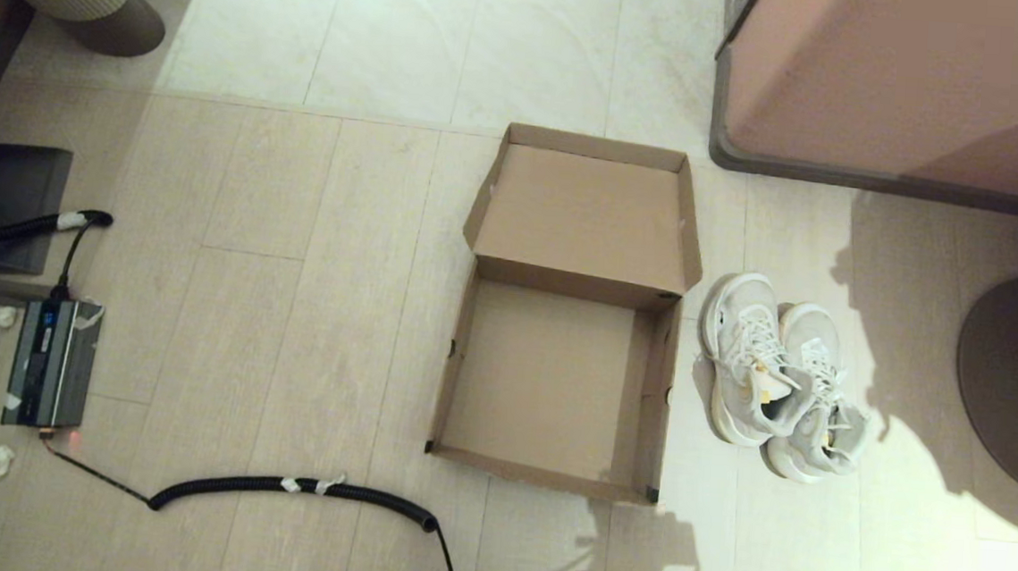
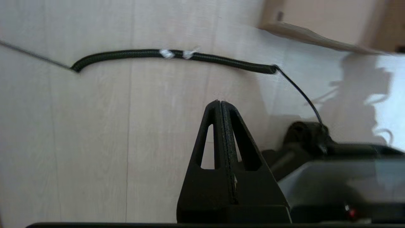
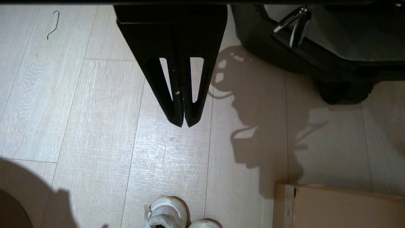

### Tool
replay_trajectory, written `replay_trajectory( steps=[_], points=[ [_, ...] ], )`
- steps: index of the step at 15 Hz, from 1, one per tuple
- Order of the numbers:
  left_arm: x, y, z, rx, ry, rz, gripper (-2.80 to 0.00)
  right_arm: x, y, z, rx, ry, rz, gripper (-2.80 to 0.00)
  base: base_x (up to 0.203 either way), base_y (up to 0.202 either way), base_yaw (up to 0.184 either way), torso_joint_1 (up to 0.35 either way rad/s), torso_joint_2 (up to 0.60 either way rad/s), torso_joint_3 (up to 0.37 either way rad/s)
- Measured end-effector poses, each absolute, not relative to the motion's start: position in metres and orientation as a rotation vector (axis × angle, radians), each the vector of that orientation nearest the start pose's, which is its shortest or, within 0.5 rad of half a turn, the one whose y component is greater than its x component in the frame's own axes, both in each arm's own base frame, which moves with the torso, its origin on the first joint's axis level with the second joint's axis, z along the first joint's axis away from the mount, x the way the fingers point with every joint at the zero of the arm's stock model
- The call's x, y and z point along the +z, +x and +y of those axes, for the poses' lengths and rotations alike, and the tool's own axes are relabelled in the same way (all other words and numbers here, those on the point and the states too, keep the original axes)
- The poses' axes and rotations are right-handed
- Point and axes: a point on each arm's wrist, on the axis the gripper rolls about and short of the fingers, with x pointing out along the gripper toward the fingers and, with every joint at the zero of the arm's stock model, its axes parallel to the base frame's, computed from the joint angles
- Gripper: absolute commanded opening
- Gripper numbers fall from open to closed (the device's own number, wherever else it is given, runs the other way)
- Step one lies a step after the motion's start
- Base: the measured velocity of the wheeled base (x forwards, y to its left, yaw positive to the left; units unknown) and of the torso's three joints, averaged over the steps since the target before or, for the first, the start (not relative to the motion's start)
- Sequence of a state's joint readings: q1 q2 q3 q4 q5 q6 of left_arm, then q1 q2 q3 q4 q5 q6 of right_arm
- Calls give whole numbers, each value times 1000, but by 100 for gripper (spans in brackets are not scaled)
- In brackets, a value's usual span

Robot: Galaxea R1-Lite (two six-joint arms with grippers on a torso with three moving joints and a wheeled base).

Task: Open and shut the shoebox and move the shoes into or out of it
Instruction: Put the shoes out of the shoe box

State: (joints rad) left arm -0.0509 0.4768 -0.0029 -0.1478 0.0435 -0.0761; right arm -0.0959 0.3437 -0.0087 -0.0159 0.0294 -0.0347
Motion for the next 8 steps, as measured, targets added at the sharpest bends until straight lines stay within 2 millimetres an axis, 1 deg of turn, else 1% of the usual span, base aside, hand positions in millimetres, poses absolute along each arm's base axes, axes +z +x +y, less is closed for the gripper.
replay_trajectory(
  steps=[3,5,7,8],
  points=[
    [86,0,0,-18,-34,205,-280,80,0,0,-71,-31,288,-280,0,0,0,0,0,0],
    [82,-11,0,-15,11,101,-280,84,1,0,-84,-14,235,-280,0,0,0,0,0,0],
    [80,-18,0,-4,13,26,-280,88,1,1,-63,-3,186,-280,0,0,0,0,0,0],
    [79,-20,0,-1,13,13,-280,85,0,1,-49,-5,214,-280,0,0,0,0,0,0]
  ],
)
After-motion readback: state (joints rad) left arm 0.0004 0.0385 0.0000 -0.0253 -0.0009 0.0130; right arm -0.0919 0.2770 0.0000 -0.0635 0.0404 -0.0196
